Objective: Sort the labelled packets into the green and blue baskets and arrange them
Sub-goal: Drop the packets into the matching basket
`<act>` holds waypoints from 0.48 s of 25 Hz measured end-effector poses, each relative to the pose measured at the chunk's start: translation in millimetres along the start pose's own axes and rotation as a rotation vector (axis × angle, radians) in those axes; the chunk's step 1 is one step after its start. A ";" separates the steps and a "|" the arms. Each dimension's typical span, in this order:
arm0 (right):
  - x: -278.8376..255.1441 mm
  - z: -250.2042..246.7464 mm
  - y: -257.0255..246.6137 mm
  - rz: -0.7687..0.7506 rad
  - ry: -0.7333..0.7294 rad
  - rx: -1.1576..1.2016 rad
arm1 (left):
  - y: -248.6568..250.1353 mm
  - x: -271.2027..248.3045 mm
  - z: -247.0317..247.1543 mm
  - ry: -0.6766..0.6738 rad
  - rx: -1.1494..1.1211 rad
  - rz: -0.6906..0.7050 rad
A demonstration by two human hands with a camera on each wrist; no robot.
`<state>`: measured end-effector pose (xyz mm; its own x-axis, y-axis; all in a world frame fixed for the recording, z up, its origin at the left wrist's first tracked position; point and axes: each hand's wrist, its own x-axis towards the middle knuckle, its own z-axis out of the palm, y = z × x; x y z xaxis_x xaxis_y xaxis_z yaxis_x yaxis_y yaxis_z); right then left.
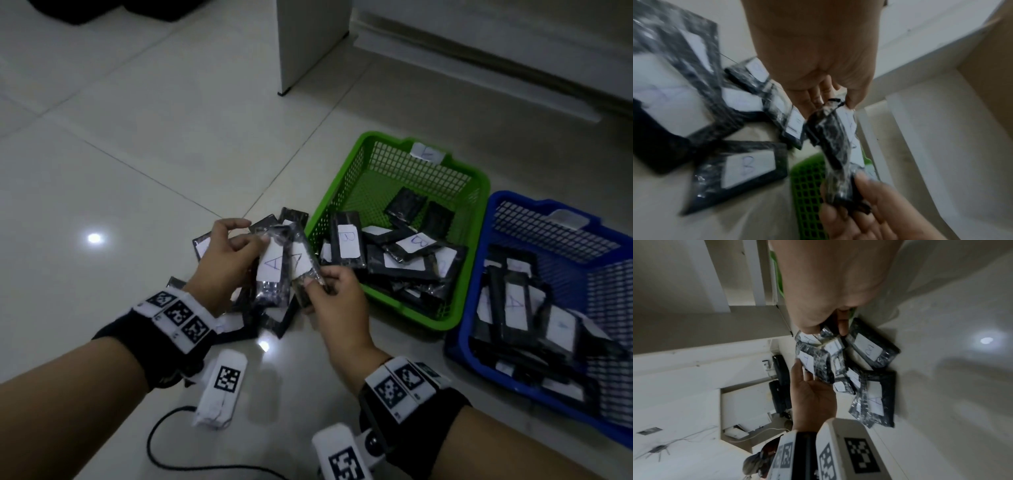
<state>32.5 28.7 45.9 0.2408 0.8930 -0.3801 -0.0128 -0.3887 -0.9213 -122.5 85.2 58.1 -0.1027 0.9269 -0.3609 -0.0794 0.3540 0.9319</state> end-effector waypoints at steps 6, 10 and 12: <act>17.1 -65.9 -37.3 -0.122 0.275 0.188 | 31.1 11.0 114.2 -0.174 -0.106 0.109; 36.5 -133.5 -47.9 -0.167 0.545 0.175 | 46.6 12.6 188.9 -0.489 -0.077 0.022; 46.6 -172.5 -45.6 -0.150 0.695 0.112 | 47.6 15.4 226.1 -0.573 0.105 0.065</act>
<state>211.7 48.9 84.3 0.8092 0.5698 -0.1431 -0.0219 -0.2141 -0.9766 96.3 144.4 105.3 0.4507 0.8563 -0.2524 0.0112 0.2773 0.9607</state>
